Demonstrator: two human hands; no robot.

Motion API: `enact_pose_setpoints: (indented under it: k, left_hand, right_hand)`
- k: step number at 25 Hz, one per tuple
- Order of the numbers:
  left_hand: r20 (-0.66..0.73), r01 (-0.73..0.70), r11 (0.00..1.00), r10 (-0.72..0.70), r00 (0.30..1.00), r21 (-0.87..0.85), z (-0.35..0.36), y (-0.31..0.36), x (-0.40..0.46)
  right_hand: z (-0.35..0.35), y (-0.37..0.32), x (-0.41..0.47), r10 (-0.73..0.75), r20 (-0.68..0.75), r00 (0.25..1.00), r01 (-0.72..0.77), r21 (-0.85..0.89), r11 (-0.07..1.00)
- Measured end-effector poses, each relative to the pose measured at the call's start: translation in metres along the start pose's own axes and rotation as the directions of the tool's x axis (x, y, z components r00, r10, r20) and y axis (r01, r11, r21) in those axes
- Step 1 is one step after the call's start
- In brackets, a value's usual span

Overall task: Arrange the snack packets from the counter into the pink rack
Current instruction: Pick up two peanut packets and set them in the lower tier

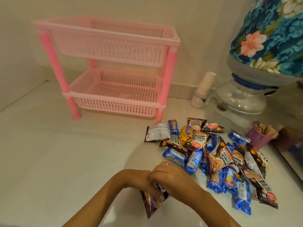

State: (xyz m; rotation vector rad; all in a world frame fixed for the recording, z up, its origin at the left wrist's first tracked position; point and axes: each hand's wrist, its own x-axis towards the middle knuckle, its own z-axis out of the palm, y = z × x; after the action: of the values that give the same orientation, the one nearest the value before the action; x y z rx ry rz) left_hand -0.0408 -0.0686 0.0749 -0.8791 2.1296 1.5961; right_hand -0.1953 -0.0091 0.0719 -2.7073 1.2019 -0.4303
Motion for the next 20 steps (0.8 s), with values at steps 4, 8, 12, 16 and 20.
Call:
enact_pose_setpoints:
  k: [4, 8, 12, 16, 20]
  left_hand:
    - [-0.181, -0.067, 0.947, 0.009, 0.983, -0.313, -0.019, -0.052, -0.043]
    - [-0.515, -0.173, 0.878, -0.095, 0.852, -0.447, -0.045, -0.095, -0.083]
    - [-0.691, -0.330, 0.795, -0.148, 0.707, -0.508, -0.073, -0.122, -0.115]
    - [-0.653, -0.333, 0.709, -0.234, 0.721, -0.622, -0.102, -0.144, -0.129]
    - [-0.686, -0.426, 0.680, -0.158, 0.710, -0.598, -0.133, -0.135, -0.144]
  right_hand:
    - [-0.005, 0.011, 0.063, 0.147, -0.203, 0.968, -0.164, -0.072, 0.984]
    - [-0.011, 0.068, 0.117, 0.578, -0.044, 0.815, -0.560, -0.323, 0.763]
    - [0.000, 0.091, 0.136, 0.761, 0.161, 0.628, -0.591, -0.538, 0.601]
    - [0.007, 0.101, 0.139, 0.740, 0.133, 0.660, -0.564, -0.562, 0.604]
    - [-0.001, 0.081, 0.161, 0.679, 0.091, 0.728, -0.592, -0.416, 0.690]
